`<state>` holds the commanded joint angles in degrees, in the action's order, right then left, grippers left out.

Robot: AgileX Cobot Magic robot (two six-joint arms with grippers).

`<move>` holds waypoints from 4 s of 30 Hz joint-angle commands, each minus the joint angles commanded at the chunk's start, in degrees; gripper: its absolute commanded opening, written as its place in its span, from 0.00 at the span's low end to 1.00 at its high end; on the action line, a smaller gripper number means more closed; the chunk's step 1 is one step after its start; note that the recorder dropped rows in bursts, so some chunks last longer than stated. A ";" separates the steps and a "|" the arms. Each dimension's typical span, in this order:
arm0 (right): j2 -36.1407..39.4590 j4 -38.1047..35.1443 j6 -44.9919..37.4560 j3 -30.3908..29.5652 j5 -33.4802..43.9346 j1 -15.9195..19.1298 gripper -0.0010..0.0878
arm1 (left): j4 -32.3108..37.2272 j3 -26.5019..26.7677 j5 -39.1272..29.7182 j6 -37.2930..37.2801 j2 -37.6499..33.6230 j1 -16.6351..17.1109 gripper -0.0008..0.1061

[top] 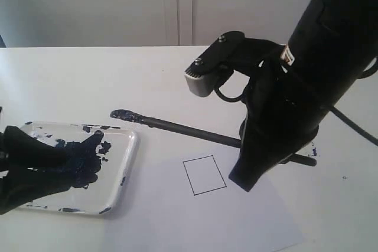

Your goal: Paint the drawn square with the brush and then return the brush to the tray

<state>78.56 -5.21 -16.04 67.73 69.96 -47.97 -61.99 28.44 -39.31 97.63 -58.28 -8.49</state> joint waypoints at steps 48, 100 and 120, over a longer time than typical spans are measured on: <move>-21.29 10.45 11.60 -31.13 -12.47 0.00 0.01 | 5.50 4.98 38.53 -15.66 -31.41 -34.23 0.41; -17.54 10.45 14.94 -31.13 -12.48 0.00 0.01 | 5.08 4.98 37.92 -21.99 -34.40 -37.38 0.51; -7.35 10.45 15.06 -31.13 -19.31 0.00 0.01 | 5.08 4.98 38.76 -21.99 -34.40 -37.38 0.51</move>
<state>71.21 5.23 -0.98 36.60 50.65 -47.97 -56.91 33.43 -0.55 75.64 -92.68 -45.88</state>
